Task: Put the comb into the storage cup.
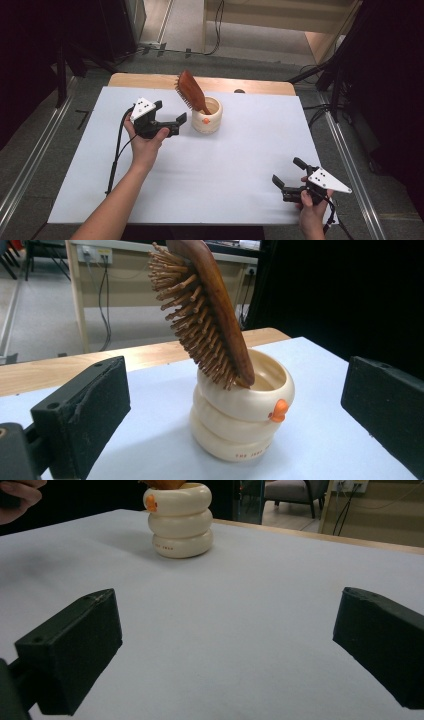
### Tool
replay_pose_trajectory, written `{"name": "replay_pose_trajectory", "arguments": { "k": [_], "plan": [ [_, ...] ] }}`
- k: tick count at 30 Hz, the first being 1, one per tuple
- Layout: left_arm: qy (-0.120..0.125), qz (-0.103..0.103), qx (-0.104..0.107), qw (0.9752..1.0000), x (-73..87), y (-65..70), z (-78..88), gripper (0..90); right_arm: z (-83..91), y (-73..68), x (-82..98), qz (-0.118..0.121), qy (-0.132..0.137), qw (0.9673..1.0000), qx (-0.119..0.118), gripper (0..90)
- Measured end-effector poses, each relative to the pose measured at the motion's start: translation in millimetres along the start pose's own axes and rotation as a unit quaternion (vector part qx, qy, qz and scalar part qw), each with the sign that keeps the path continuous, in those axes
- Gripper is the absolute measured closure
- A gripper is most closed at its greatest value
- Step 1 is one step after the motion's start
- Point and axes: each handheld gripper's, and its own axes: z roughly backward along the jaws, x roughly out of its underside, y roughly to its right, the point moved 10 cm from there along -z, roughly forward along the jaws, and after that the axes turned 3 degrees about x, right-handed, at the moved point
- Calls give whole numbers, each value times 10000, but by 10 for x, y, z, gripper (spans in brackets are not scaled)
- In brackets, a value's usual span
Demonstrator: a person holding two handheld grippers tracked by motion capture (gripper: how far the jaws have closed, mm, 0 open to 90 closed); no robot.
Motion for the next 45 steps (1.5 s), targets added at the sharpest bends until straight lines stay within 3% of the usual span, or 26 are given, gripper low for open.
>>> {"name": "replay_pose_trajectory", "arguments": {
  "k": [19, 31, 45],
  "plan": [
    [107, -8, 3, 9999, 95, -19, 306, 0, -3, -2, 4, 24, -18, 10000, 16, 0],
    [124, -197, -67, 9997, 161, -54, 512, 0, -6, -8, 5, 28, -25, 10000, 19, 0],
    [120, -239, -172, 9995, 318, -77, 722, 0, -10, -13, 8, 47, -38, 10000, 31, 0]
  ]
}}
